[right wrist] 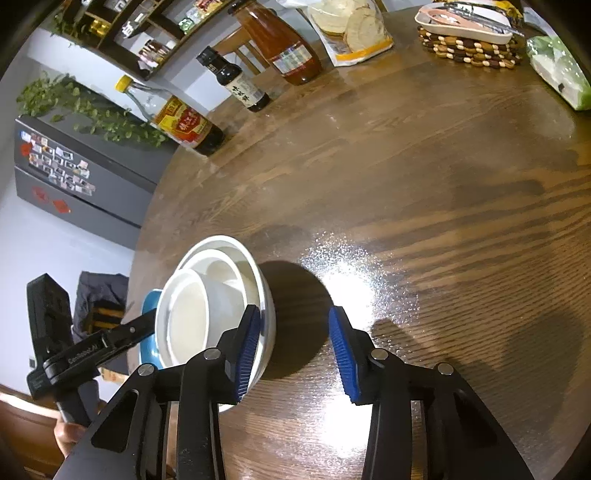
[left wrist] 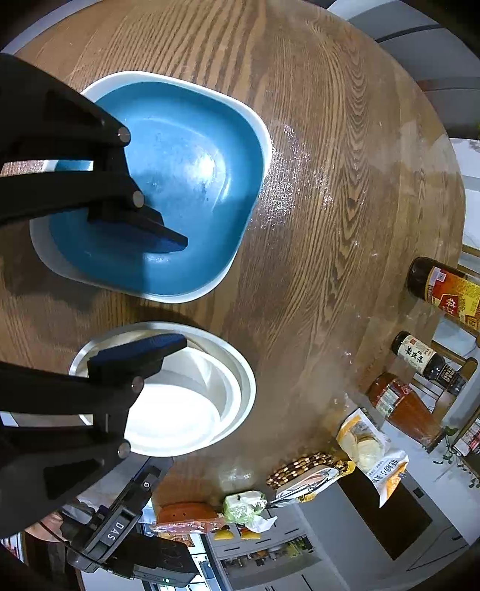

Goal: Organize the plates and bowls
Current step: 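Withdraw the left gripper and move it to the rim of the bowl stack, then grasp the rim of the white bowl stack with the left gripper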

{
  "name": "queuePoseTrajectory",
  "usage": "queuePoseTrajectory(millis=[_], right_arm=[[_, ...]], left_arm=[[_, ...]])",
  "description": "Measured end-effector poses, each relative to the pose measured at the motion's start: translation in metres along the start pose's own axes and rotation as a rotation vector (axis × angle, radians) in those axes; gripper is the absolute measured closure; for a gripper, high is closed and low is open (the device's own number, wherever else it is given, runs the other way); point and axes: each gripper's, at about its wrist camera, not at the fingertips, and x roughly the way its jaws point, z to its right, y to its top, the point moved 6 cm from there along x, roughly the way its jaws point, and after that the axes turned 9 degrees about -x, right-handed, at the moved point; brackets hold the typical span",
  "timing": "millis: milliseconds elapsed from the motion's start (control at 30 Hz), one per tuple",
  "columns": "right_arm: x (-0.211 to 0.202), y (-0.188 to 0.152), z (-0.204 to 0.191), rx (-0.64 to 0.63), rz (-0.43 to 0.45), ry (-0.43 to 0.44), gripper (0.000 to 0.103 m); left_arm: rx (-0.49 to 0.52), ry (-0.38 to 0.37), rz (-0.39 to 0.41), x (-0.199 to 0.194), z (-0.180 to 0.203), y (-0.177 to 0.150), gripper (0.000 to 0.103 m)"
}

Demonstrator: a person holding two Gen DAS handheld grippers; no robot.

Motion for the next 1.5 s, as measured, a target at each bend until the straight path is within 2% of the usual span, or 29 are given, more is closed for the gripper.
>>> queuePoseTrajectory(millis=[267, 433, 667, 767, 867, 900, 1000, 1300, 1367, 1500], right_arm=[[0.005, 0.002, -0.008, -0.044, -0.031, -0.069, 0.061], [0.014, -0.001, -0.007, -0.038, -0.051, -0.068, 0.063], [0.015, 0.0, -0.008, -0.034, -0.044, -0.077, 0.063], [0.015, -0.001, -0.007, -0.024, -0.038, -0.068, 0.063], [0.015, -0.001, -0.011, -0.031, -0.029, -0.055, 0.075], [0.015, -0.001, -0.013, -0.038, -0.025, -0.056, 0.076], [0.015, 0.0, -0.02, -0.065, -0.019, -0.066, 0.085], [0.015, 0.0, -0.021, -0.078, -0.022, -0.071, 0.085], [0.014, -0.001, -0.022, -0.086, -0.019, -0.074, 0.091], [0.014, -0.002, -0.027, -0.111, -0.014, -0.095, 0.092]], left_arm=[[0.032, 0.027, -0.016, 0.007, 0.002, 0.0, 0.058], [0.055, 0.042, -0.013, 0.008, 0.004, 0.0, 0.059], [0.132, 0.091, 0.007, 0.014, 0.018, -0.006, 0.08], [0.152, 0.113, 0.026, 0.014, 0.021, -0.006, 0.083], [0.19, 0.145, 0.05, 0.013, 0.026, -0.007, 0.087], [0.198, 0.149, 0.055, 0.014, 0.027, -0.007, 0.092], [0.224, 0.17, 0.075, 0.015, 0.032, -0.009, 0.096], [0.256, 0.2, 0.11, 0.016, 0.037, -0.012, 0.1], [0.264, 0.206, 0.124, 0.016, 0.038, -0.012, 0.1], [0.26, 0.213, 0.134, 0.016, 0.04, -0.012, 0.1]])
